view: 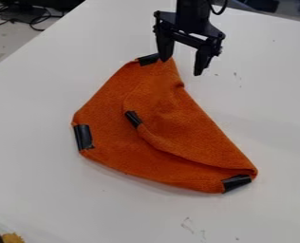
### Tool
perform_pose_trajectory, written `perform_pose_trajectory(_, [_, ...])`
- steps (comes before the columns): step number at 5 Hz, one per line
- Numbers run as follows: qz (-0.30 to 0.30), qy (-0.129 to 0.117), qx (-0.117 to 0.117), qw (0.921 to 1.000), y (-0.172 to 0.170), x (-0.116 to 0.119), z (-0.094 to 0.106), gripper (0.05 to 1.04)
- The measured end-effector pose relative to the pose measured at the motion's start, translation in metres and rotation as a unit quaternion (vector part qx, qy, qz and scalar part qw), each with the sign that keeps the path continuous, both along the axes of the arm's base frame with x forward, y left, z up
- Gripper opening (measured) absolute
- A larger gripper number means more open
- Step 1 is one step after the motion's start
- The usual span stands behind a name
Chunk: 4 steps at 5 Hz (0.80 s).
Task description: Unfold cloth from bottom left to top right
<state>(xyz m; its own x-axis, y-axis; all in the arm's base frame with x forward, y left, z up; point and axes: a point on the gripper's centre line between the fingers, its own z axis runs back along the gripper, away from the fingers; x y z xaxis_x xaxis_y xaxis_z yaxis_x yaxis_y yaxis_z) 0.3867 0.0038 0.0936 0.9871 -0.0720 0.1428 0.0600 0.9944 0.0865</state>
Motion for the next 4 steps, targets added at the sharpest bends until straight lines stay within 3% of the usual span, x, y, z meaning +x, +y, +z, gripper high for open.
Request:
perform_pose_trajectory(2, [0.037,0.043,-0.008,0.9983,0.013,-0.024,-0.039,1.001])
perform_pose_trajectory(4, [0.091,0.034,-0.029,0.9949,0.036,-0.048,-0.053,1.001])
